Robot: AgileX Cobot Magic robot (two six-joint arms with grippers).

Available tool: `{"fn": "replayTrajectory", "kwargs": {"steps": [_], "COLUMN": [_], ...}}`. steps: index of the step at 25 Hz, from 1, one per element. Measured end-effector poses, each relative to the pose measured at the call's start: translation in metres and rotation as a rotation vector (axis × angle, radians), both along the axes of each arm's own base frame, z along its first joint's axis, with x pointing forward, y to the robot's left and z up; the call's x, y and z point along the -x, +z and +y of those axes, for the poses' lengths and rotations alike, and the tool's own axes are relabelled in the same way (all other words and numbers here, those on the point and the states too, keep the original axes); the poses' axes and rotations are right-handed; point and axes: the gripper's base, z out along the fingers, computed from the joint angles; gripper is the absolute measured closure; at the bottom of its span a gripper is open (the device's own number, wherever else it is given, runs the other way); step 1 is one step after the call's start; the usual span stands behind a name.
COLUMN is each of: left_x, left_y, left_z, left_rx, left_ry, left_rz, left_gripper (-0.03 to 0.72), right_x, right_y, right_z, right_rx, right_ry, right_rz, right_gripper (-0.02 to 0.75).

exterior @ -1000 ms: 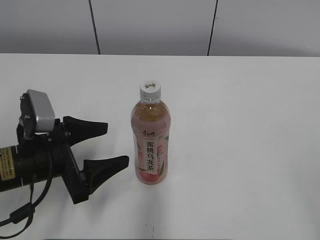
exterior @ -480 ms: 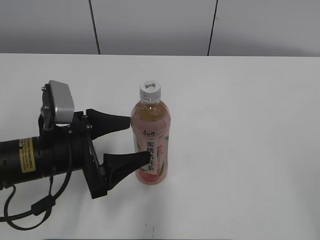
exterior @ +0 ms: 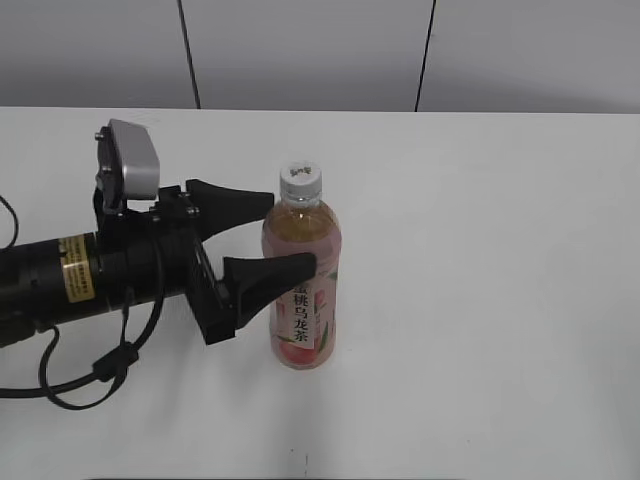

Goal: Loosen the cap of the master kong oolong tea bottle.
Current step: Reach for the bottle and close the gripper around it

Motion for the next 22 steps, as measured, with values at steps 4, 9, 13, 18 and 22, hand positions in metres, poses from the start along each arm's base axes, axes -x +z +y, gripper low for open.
{"fn": "replayTrajectory", "kwargs": {"steps": [4, 9, 13, 18, 22], "left_x": [-0.004, -0.006, -0.004, -0.004, -0.009], "left_y": [0.004, 0.006, 0.006, 0.012, 0.010], "left_z": [-0.003, -0.004, -0.008, -0.024, -0.031], "left_rx": [0.015, 0.023, 0.026, 0.047, 0.038], "left_ry": [-0.019, -0.028, -0.038, -0.043, -0.032], "left_rz": [0.005, 0.007, 0.012, 0.000, 0.002], "left_gripper": [0.096, 0.097, 0.097, 0.097, 0.097], "right_x": [0.000, 0.000, 0.000, 0.000, 0.000], "right_y": [0.000, 0.000, 0.000, 0.000, 0.000], "right_z": [0.000, 0.000, 0.000, 0.000, 0.000], "right_rx": [0.000, 0.000, 0.000, 0.000, 0.000], "right_ry": [0.000, 0.000, 0.000, 0.000, 0.000], "right_rz": [0.000, 0.000, 0.000, 0.000, 0.000], "right_gripper": [0.160, 0.160, 0.160, 0.160, 0.160]}}
